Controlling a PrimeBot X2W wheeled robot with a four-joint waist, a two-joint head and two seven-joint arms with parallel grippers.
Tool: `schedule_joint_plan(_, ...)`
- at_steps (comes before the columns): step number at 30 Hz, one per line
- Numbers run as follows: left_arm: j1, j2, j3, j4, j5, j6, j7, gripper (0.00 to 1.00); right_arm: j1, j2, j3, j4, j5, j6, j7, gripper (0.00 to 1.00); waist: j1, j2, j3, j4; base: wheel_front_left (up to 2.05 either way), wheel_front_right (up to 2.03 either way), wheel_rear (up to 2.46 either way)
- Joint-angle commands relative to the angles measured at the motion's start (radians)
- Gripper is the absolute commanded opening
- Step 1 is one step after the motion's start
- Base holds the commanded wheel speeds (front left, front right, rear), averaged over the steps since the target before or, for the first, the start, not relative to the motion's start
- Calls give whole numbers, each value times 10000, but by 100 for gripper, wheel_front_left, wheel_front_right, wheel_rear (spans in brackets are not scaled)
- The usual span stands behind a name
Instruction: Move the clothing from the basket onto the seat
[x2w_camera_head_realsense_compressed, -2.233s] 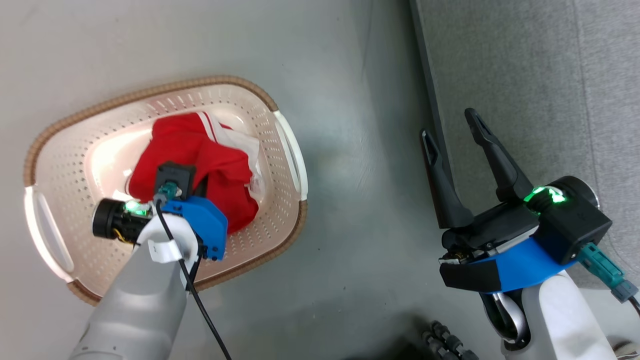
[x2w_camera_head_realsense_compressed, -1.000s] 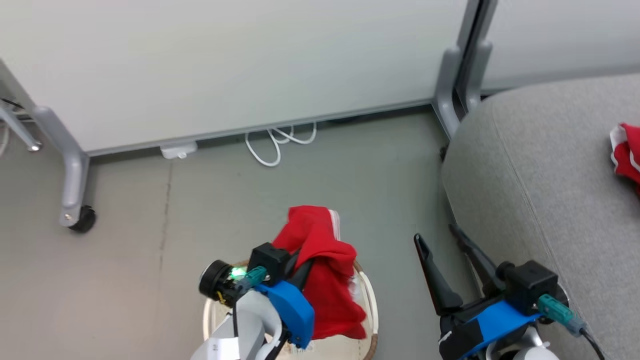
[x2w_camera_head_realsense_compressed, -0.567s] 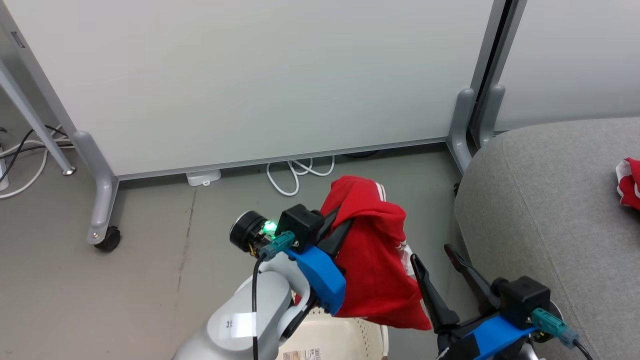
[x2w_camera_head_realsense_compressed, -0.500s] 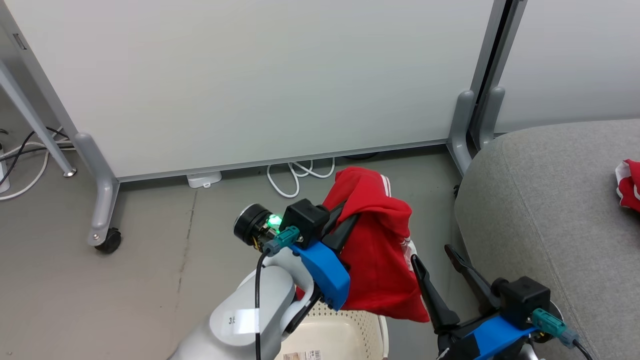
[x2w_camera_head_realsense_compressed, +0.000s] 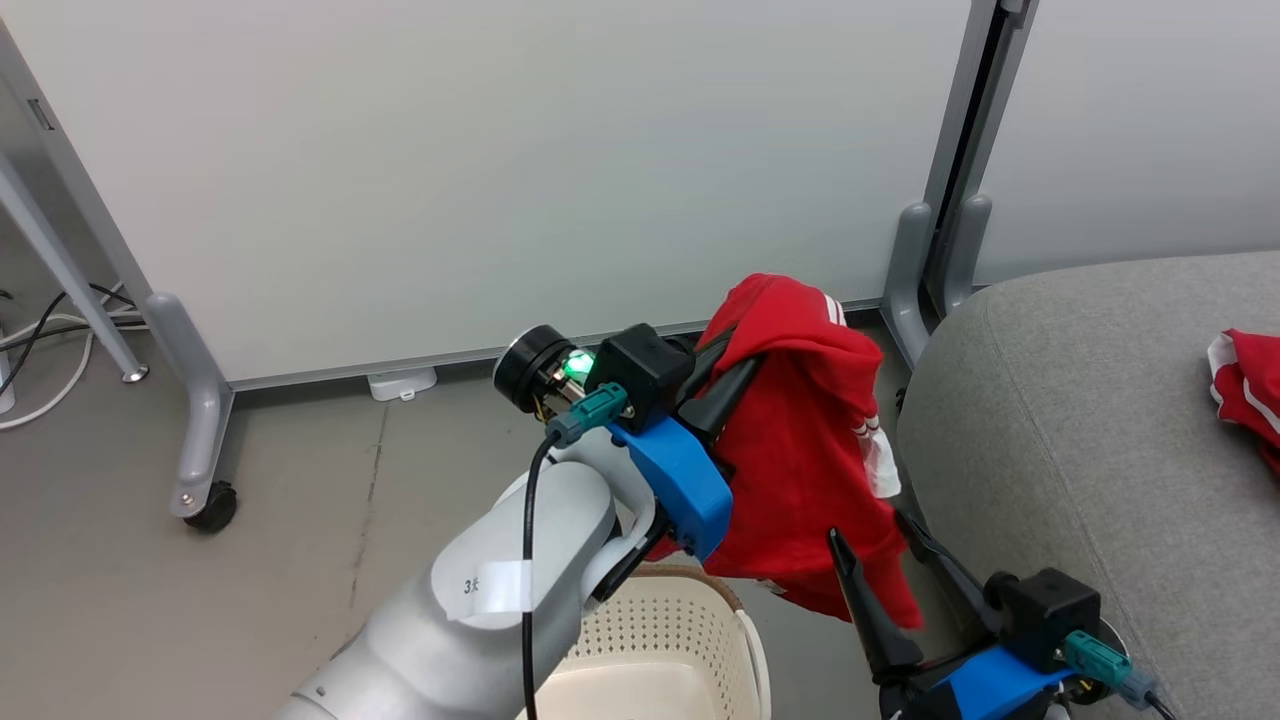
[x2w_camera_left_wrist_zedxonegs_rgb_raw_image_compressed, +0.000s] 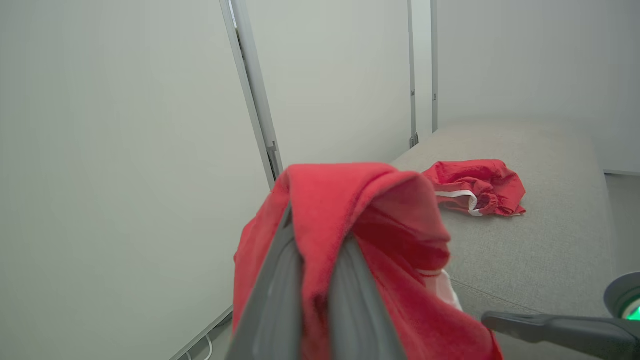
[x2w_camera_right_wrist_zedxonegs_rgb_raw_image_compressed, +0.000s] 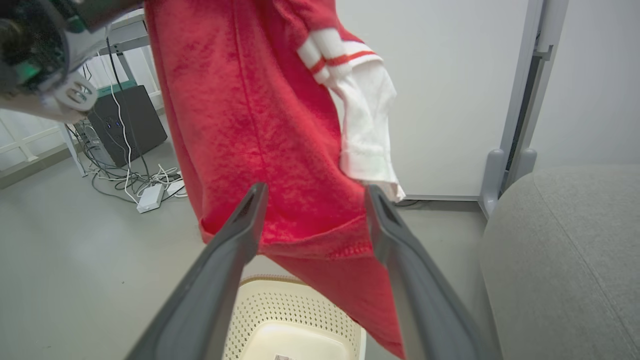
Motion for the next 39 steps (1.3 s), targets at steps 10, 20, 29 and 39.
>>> schedule_joint_plan(10, -223, -1, -216, 68, -236, -20, -30, 0, 92, -11, -21, -93, -13, 5, 68, 100, 0, -1, -31, -140, 0, 0, 0)
schedule_joint_plan(20, -152, -1, -357, 147, -318, -20, -30, 0, -464, -11, -244, 42, -81, 5, 88, 100, 0, -1, 76, -159, 0, 0, 0)
schedule_joint_plan(29, -139, -1, -422, 144, -346, -20, -32, 0, -1225, -11, -312, 421, -190, 5, 120, 100, 0, -1, 177, -144, 0, 0, 0)
schedule_joint_plan(39, -133, -3, -593, 117, -443, -20, -30, 0, -2300, -11, -194, 1366, -110, 5, 85, 100, 0, -1, 296, -145, 0, 0, 0)
